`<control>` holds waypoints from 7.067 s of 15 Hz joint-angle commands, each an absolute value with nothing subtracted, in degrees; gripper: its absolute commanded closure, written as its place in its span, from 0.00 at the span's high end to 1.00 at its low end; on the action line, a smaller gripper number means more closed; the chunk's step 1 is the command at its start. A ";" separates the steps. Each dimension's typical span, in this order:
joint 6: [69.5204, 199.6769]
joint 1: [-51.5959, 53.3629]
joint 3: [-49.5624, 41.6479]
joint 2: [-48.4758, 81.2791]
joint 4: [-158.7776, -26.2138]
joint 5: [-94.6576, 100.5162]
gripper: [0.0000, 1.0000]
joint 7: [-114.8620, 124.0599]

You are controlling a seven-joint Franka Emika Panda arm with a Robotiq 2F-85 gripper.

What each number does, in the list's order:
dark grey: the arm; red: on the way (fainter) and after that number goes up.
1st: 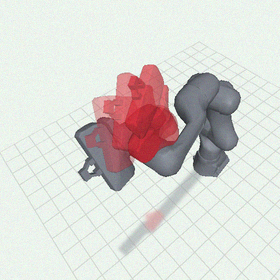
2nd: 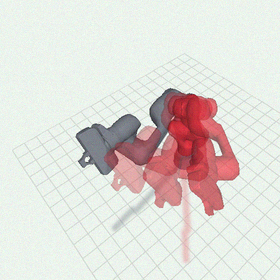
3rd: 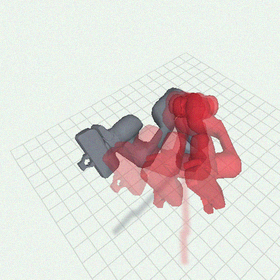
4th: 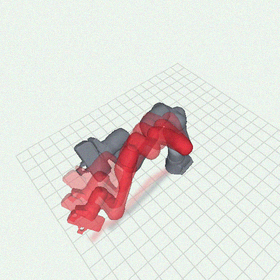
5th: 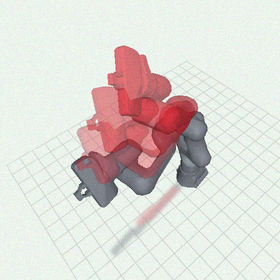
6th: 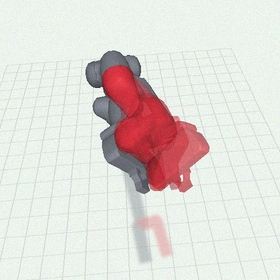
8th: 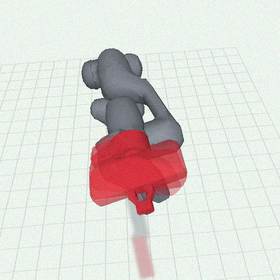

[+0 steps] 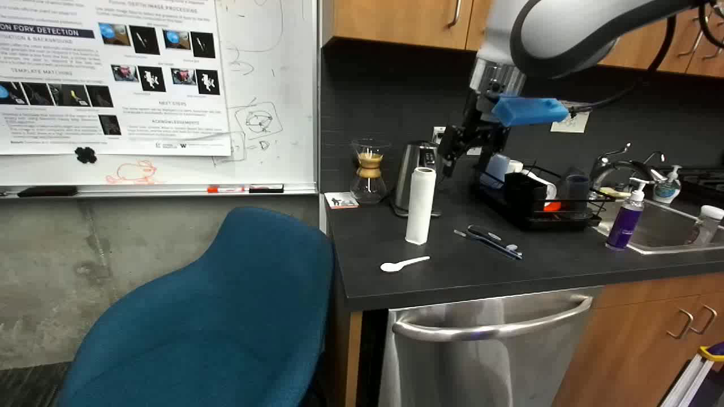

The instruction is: Move the paper towel roll to the right.

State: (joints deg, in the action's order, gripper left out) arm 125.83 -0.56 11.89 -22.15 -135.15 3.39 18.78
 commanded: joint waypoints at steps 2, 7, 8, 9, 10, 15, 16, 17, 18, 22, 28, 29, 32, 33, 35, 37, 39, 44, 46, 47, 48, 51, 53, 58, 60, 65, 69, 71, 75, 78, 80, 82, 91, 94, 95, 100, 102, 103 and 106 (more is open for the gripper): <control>125.63 0.43 10.98 -22.07 -135.02 3.83 1.00 19.09; 125.63 0.43 10.98 -22.07 -135.01 3.83 1.00 19.09; 125.63 0.43 10.98 -22.07 -135.01 3.83 1.00 19.09; 125.63 0.43 10.98 -22.07 -135.01 3.83 1.00 19.09; 125.53 0.29 10.98 -21.45 -134.60 3.95 1.00 19.35; 125.75 -0.51 10.09 -17.77 -132.42 3.89 1.00 20.40; 125.92 -0.74 9.80 -16.91 -131.83 4.03 1.00 20.81; 126.16 -0.94 9.37 -15.99 -131.10 4.15 1.00 21.11; 126.15 -1.07 8.85 -15.08 -130.13 4.18 1.00 21.14; 125.63 -1.04 6.59 -10.97 -124.36 3.46 1.00 19.36; 124.20 -0.16 5.20 -3.54 -115.14 2.47 0.54 19.68; 124.20 0.01 5.13 -2.49 -113.99 2.25 0.47 19.91; 124.26 0.35 4.95 1.17 -109.82 3.45 0.22 22.26; 123.99 0.47 4.80 2.31 -108.45 3.62 0.15 23.02; 123.87 0.61 4.34 4.79 -105.91 5.42 0.01 25.15; 122.70 0.87 3.78 6.89 -103.51 6.30 0.00 26.55; 120.65 1.16 3.16 8.48 -101.51 6.14 0.00 27.13; 116.77 1.81 2.01 11.39 -97.83 5.08 0.00 27.24; 115.27 2.12 1.76 12.32 -96.60 4.99 0.00 27.36; 114.65 2.23 1.65 12.62 -96.24 4.78 0.00 27.25; 114.07 2.40 1.55 12.91 -95.84 4.71 0.00 27.27; 113.04 2.73 1.30 13.55 -95.22 4.99 0.00 27.48; 112.73 2.90 1.07 13.90 -95.12 5.25 0.00 27.78; 112.52 3.23 0.52 15.02 -95.37 5.23 0.00 27.97; 112.58 3.27 0.43 15.34 -95.51 5.09 0.00 27.90; 112.71 3.47 0.25 15.41 -95.82 4.98 0.32 28.07; 112.31 3.60 0.30 14.73 -95.63 4.84 0.51 27.97; 112.15 3.59 0.47 14.27 -95.53 4.42 0.51 27.45; 111.25 3.69 0.86 13.25 -94.97 3.19 0.51 26.24; 110.85 3.99 0.95 12.45 -95.06 3.22 0.51 26.21; 110.59 4.24 1.03 11.67 -95.44 3.38 0.51 26.42; 110.31 4.54 1.17 10.54 -96.17 3.57 0.51 26.79; 111.15 3.83 0.97 3.78 -103.52 2.51 0.51 27.84; 111.46 2.82 0.40 -0.01 -107.44 2.70 0.51 27.11; 111.75 2.38 0.25 -1.30 -108.76 2.60 0.51 26.79; 112.81 -0.28 -0.87 -6.90 -114.62 2.49 0.51 25.65; 113.07 -1.42 -1.25 -8.98 -116.98 2.85 0.51 25.57; 113.43 -2.06 -1.53 -10.01 -118.30 3.08 0.51 25.71; 114.30 -3.94 -2.27 -12.72 -121.62 3.54 0.51 25.83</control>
State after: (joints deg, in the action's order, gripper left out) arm 112.55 -2.51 -1.65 -8.35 -116.97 3.18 26.35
